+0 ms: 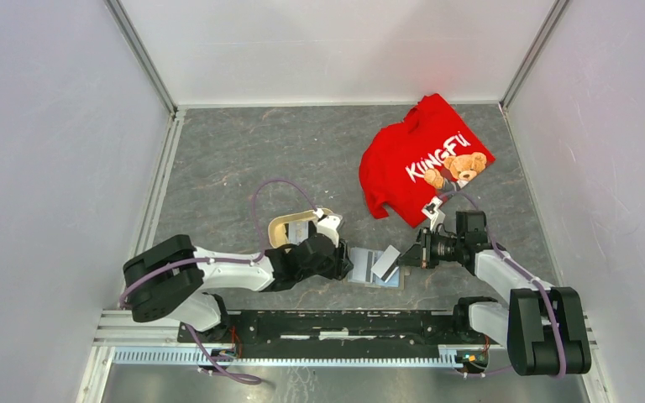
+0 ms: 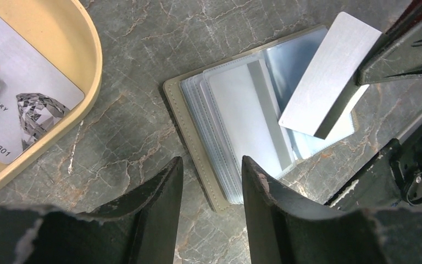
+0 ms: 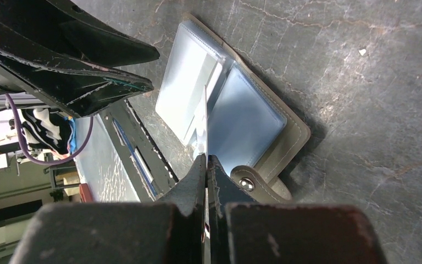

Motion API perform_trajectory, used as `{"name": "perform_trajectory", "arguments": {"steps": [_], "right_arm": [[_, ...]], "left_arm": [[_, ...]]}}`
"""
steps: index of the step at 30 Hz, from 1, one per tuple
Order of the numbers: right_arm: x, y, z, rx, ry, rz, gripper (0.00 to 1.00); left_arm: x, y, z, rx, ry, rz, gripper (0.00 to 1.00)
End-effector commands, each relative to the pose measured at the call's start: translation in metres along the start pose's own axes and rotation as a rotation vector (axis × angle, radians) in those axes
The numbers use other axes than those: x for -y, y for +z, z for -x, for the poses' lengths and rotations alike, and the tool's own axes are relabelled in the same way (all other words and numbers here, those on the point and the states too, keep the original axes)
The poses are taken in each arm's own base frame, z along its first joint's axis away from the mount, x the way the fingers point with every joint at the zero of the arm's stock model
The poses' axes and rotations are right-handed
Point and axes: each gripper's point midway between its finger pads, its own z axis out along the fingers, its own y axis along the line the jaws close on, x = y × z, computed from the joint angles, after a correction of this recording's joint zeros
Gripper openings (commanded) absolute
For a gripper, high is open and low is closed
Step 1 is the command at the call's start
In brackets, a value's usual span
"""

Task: Put the credit cards into the card holder
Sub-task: Insert the credit card into the card holder.

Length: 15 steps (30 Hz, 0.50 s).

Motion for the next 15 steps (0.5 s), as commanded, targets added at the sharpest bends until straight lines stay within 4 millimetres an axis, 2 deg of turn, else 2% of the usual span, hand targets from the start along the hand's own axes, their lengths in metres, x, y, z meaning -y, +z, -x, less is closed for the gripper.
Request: {"name": "perform_trajectory", "arguments": {"steps": [1,5,15], "right_arm": [[0.004,0.001,0.0,0.014,0.005,-0.01,0.0],[0.009,0.002,-0.001,0.001,0.018,-0.03,0.0],[0.02,-0.003,0.002,0.005,0.004,-0.117,0.0]], "left_arm": [[0.002,0.007,0.011,0.031,0.046,0.033,0.49],[-0.003,0.011,0.006,0.013,0.061,0.074,0.42],[-0.014,0.014,-0.005,-0.014,0.072,0.132,0.41]]}}
